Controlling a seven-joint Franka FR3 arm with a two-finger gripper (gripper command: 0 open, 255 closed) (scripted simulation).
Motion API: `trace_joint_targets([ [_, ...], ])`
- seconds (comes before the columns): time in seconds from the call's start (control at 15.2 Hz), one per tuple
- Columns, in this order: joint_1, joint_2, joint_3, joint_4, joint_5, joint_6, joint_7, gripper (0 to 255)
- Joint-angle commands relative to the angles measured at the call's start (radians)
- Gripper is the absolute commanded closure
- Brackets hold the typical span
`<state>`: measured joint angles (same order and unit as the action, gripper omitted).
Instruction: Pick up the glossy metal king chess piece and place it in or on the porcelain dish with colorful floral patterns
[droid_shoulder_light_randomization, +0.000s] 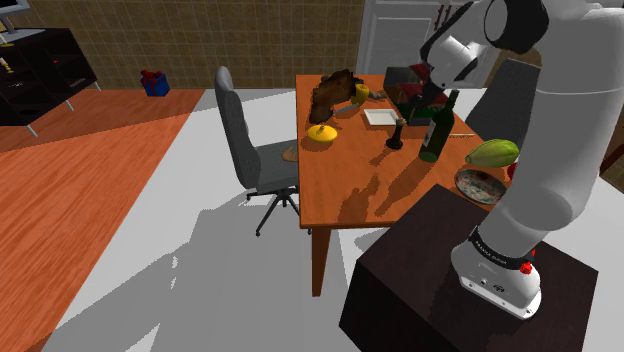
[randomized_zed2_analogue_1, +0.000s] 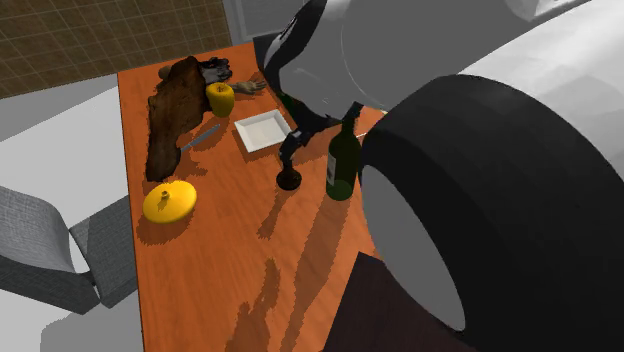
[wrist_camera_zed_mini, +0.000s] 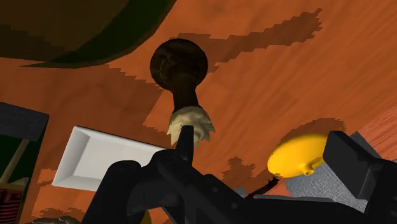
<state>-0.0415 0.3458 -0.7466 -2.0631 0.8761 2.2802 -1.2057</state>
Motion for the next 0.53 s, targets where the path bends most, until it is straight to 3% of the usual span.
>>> trace_joint_targets([
  [0.0, -0.064, 0.094, 0.035, 0.075, 0.082, -0.033, -0.06, 0],
  [0.2, -0.157, 0.22, 0.085, 0.196, 0.162, -0.079, -0.112, 0],
  [0.46, -0.163, 0.251, 0.105, 0.207, 0.188, -0.064, -0.123, 0],
])
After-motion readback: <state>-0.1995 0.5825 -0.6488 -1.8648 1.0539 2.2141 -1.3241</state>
